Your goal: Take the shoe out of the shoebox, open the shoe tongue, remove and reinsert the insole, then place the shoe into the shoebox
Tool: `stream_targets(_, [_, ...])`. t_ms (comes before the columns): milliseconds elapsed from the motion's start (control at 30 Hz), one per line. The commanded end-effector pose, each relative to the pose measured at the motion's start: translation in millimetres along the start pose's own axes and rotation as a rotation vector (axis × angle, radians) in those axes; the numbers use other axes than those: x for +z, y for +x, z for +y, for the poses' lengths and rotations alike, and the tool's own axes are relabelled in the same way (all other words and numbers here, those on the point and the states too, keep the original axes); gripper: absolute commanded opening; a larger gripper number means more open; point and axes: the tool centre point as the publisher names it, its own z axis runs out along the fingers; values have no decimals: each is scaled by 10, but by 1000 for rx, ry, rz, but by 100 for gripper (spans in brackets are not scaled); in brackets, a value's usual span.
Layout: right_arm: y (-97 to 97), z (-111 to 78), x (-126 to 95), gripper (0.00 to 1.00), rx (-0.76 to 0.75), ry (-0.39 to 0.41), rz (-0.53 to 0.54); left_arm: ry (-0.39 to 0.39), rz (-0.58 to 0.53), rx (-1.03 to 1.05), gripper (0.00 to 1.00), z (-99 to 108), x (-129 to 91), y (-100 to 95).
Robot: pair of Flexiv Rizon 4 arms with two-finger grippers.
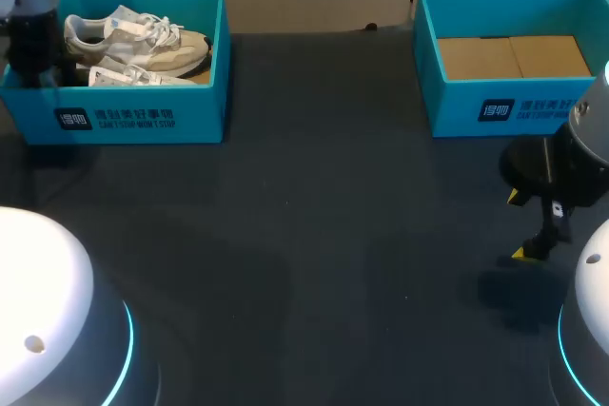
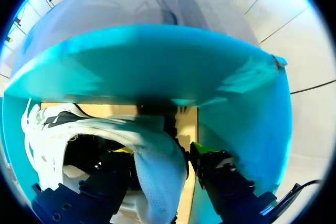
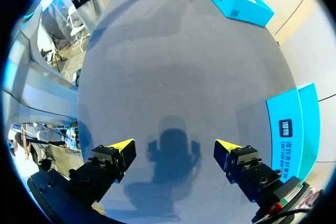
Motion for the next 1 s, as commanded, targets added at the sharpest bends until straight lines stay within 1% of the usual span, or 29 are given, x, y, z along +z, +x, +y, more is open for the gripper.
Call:
stream_targets(33, [7, 1, 8, 100, 0, 1, -1, 11, 4, 1, 53, 52, 28, -7])
stream_targets(67, [7, 1, 8, 100, 0, 1, -1, 13, 6, 1, 48, 54, 37, -9])
stream_targets(167, [7, 1, 8, 100, 0, 1, -1, 16, 11, 3, 43, 51, 52, -9])
stream_targets(200, [7, 1, 8, 100, 0, 1, -1, 17, 13, 3, 36, 51, 56, -10])
stream_targets(233, [7, 1, 8, 100, 0, 1, -1, 17, 15, 3, 25, 58, 62, -11])
stream_targets(267, [7, 1, 8, 100, 0, 1, -1, 17, 18, 4, 11, 59, 62, -11])
stream_targets(300, [7, 1, 8, 100, 0, 1, -1, 17, 19, 4, 0, 57, 62, -11])
stream_targets(400, [7, 1, 8, 100, 0, 1, -1, 16, 26, 12, 0, 20, 49, -8])
stream_targets(633, [7, 1, 8, 100, 0, 1, -1, 12, 39, 22, 0, 14, 27, 4])
stream_targets(833, [7, 1, 8, 100, 0, 1, -1, -3, 36, 26, 0, -6, -93, 87])
stream_targets(1000, [7, 1, 8, 100, 0, 1, -1, -12, 22, 20, 0, 14, -194, 121])
